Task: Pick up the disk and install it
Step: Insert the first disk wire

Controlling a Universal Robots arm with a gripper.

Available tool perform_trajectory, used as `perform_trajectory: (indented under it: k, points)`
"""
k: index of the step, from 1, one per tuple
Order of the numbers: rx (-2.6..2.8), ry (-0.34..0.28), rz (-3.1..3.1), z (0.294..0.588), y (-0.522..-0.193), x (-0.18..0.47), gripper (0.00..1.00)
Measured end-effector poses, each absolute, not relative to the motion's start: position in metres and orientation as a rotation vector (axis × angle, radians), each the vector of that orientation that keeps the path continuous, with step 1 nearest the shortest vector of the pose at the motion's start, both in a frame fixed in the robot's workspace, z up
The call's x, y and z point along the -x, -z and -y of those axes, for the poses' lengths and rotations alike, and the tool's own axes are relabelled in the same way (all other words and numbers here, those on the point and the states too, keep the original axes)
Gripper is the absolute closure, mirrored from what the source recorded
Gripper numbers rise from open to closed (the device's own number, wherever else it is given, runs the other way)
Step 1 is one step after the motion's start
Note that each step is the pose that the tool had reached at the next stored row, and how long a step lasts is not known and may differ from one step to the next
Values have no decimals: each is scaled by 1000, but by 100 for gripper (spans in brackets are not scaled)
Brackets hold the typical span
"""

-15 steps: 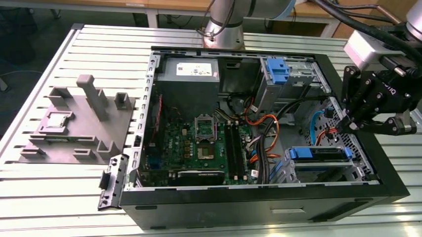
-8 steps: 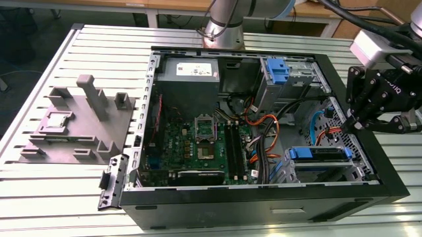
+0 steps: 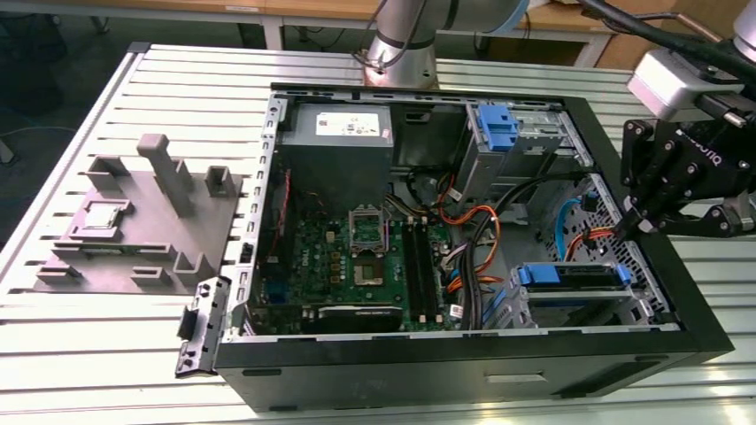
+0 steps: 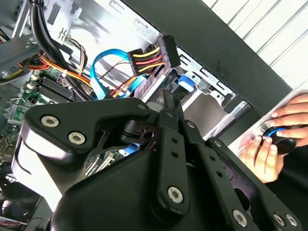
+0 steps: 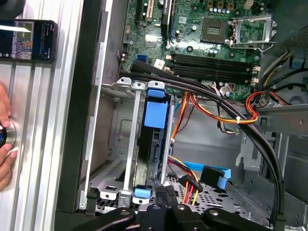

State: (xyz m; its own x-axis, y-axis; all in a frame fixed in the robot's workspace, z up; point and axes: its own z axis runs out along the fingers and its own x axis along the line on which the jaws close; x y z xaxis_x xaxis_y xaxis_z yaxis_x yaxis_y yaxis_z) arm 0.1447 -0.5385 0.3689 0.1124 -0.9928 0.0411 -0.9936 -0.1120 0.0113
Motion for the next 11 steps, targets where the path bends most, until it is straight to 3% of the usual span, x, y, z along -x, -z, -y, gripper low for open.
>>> perform_trajectory:
  k: [11]
  points:
    - [-2354, -63, 1999, 535, -372, -145, 90]
